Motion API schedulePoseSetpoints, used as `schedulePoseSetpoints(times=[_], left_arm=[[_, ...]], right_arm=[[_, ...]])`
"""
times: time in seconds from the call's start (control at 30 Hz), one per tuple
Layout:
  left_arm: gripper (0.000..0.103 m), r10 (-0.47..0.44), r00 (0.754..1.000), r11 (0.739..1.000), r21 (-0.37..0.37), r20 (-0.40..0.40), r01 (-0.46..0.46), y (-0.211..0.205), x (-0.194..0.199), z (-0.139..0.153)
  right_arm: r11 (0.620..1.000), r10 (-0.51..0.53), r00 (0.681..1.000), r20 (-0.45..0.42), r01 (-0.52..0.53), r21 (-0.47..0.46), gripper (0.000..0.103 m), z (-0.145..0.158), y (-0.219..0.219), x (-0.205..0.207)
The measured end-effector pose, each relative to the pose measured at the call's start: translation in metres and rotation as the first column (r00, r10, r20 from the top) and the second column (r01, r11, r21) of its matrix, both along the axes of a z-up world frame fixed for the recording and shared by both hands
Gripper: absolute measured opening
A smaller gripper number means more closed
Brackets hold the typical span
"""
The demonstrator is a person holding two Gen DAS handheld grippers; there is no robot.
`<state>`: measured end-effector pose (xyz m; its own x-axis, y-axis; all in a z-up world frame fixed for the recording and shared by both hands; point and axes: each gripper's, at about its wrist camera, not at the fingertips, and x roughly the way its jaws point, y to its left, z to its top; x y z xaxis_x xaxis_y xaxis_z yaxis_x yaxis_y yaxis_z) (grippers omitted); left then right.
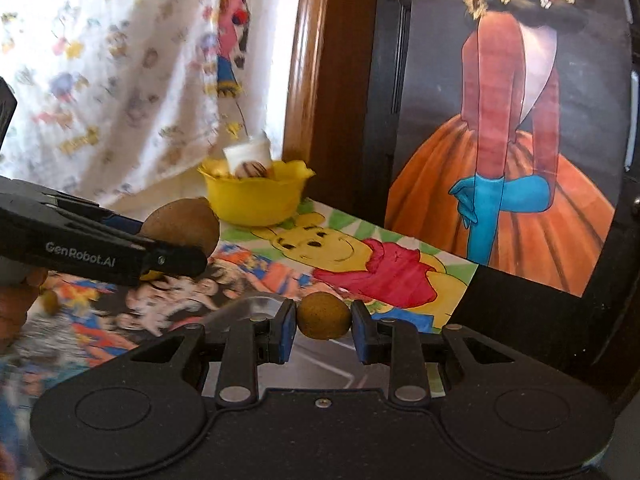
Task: Organize fruits
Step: 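Carry the large kiwi in the left tool over the metal tray while the right tool carries the small kiwi, then open the left tool to drop the large kiwi on the tray while the right tool releases the small kiwi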
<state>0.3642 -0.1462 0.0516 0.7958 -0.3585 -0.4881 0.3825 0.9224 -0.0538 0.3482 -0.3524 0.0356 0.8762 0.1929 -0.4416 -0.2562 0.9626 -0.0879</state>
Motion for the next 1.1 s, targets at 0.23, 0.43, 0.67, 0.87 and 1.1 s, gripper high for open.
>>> schedulePoseSetpoints(times=[0.23,0.43,0.67,0.87,1.1], left_arm=[[0.062,-0.03,0.997,0.999,0.009,-0.069,0.031,-0.017,0.043,-0.037],[0.062,-0.068,0.993,0.996,0.043,-0.094,0.072,-0.03,0.056,-0.053],[0.063,-0.099,0.988,0.989,0.101,-0.12,0.112,-0.042,0.059,-0.066],[0.064,-0.094,0.983,0.988,0.109,-0.161,0.112,-0.044,0.063,-0.073],[0.086,-0.064,0.987,0.99,0.113,-0.147,0.081,-0.04,0.058,-0.066]], right_arm=[[1.0,0.006,0.999,-0.053,-0.007,-0.02,0.031,-0.032,-0.016,0.04],[0.999,0.0,0.997,-0.083,-0.003,-0.033,0.031,-0.046,-0.021,0.052],[0.998,0.005,0.995,-0.104,-0.011,-0.061,0.031,-0.055,-0.022,0.057],[0.997,0.011,0.992,-0.124,-0.021,-0.075,0.031,-0.061,-0.021,0.056],[0.998,0.017,0.992,-0.126,-0.025,-0.063,0.042,-0.06,-0.022,0.047]])
